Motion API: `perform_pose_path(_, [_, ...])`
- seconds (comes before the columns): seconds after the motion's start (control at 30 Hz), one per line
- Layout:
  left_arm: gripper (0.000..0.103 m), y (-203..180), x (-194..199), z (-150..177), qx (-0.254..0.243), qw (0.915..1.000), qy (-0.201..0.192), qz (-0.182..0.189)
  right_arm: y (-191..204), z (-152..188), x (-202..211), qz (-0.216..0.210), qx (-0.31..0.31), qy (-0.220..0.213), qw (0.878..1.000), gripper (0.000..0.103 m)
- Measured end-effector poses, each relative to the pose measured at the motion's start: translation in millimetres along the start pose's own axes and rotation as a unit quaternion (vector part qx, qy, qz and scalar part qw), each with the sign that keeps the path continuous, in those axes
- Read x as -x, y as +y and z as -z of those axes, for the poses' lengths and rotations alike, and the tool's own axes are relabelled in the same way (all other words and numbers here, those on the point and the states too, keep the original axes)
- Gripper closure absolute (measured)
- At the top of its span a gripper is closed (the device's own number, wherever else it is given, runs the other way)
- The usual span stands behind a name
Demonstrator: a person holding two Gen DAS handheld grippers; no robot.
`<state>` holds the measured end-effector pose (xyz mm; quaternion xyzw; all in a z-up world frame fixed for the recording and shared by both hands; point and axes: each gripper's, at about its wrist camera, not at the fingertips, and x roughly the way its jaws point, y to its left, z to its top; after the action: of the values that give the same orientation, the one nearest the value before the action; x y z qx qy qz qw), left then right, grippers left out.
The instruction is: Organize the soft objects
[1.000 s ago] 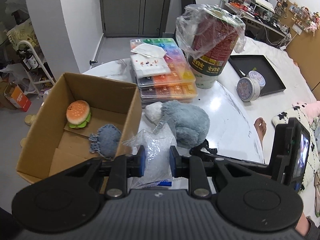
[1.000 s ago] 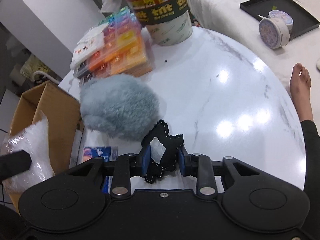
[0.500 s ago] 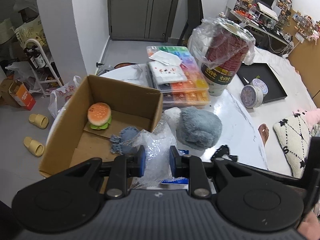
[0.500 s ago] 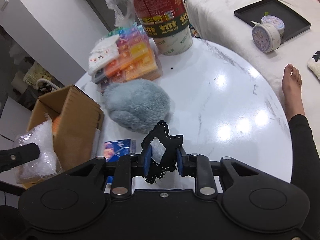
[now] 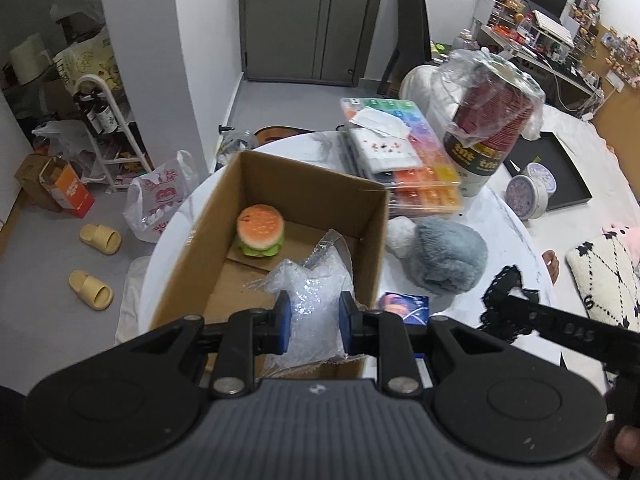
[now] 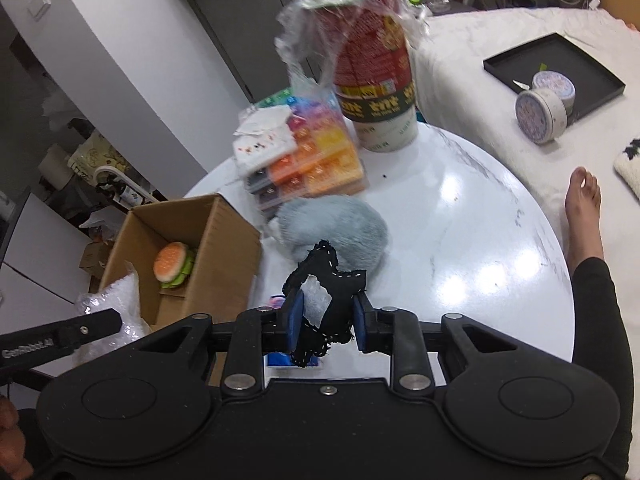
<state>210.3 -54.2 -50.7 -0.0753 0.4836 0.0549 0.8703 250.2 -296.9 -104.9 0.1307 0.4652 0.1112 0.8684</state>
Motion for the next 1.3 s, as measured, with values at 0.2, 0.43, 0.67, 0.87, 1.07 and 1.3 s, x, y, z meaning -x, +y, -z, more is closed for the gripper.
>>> perform_pose_path(0.2, [0.080,19.8,9.8,-3.5,0.010,0.9999,-0.008,0.000,22.5,-2.3,17.0,-0.006,0.014,-0.013,1.000,0.077])
perform_pose_path(0.43, [0.080,40.7,9.8,-8.6,0.012,0.9999,-0.007,0.006,46.1,-2.2,27.2,-0.016,0.030,-0.023,0.999,0.077])
perform_pose_path(0.67, [0.080,51.9,0.4,-11.4,0.010,0.9999,-0.002,0.013,62.3,-1.1,29.7,-0.026,0.038,-0.026,0.999,0.077])
perform_pose_path(0.87, [0.080,56.4,-14.2,-15.9,0.008,0.9998,0.009,0.015,76.2,2.5,27.8,-0.032,0.043,-0.023,0.998,0.077])
perform_pose_path(1.07, [0.079,60.8,-32.8,-17.0,0.007,0.9995,0.024,0.020,83.1,4.6,20.9,-0.032,0.046,-0.021,0.998,0.077])
perform_pose_path(1.3, [0.079,62.1,-51.7,-18.3,0.001,0.9994,0.034,0.011,91.4,6.1,5.7,-0.036,0.042,-0.011,0.998,0.077])
